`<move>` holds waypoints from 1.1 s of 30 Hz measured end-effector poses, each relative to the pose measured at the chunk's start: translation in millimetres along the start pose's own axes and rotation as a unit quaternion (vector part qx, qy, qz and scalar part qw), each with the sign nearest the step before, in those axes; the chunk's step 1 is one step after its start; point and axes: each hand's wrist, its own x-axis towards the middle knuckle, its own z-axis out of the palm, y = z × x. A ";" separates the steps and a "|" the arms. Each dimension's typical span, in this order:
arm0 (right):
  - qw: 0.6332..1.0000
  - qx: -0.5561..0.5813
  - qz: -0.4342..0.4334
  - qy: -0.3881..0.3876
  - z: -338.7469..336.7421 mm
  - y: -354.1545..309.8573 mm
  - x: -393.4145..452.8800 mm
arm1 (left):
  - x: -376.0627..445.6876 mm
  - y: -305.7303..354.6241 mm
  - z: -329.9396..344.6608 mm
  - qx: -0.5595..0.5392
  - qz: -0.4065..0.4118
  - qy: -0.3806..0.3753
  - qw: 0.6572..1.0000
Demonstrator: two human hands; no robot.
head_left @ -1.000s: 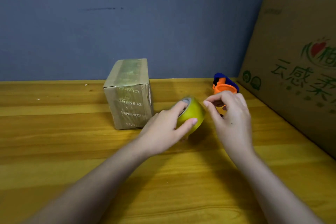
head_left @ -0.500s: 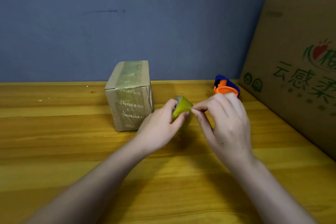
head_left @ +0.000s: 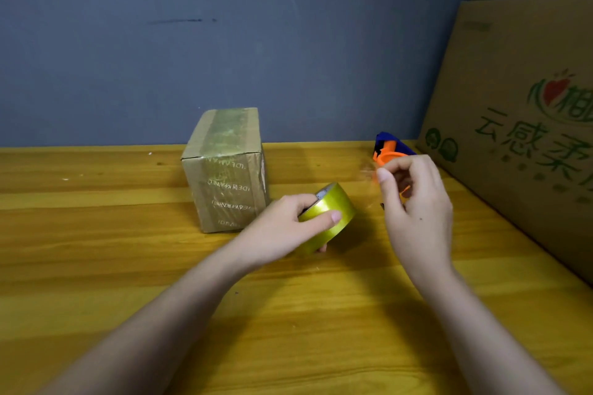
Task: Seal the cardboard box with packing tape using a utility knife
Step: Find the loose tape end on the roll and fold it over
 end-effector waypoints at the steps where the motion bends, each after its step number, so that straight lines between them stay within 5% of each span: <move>1: 1.000 0.004 0.022 -0.006 1.0 2.5 0.3 | -0.1 -0.9 0.4 0.026 0.008 0.001 1.000; 7: 0.996 0.031 0.087 -0.014 3.8 10.4 2.4 | -1.9 -1.3 3.1 0.256 0.047 0.032 0.965; 14: 0.991 0.045 0.123 -0.019 0.5 14.9 7.1 | -7.7 5.8 3.8 0.263 0.120 0.025 0.957; 20: 0.991 0.077 0.109 -0.029 -2.0 6.6 7.6 | -7.9 2.9 2.2 0.460 0.136 0.094 0.872; 26: 0.998 0.008 -0.058 -0.032 -1.6 -7.7 -4.0 | -2.9 3.2 6.4 0.255 0.056 0.115 0.959; 33: 0.985 0.017 -0.171 0.014 -9.0 -17.6 -3.6 | 4.5 0.8 7.0 0.083 0.014 0.108 0.991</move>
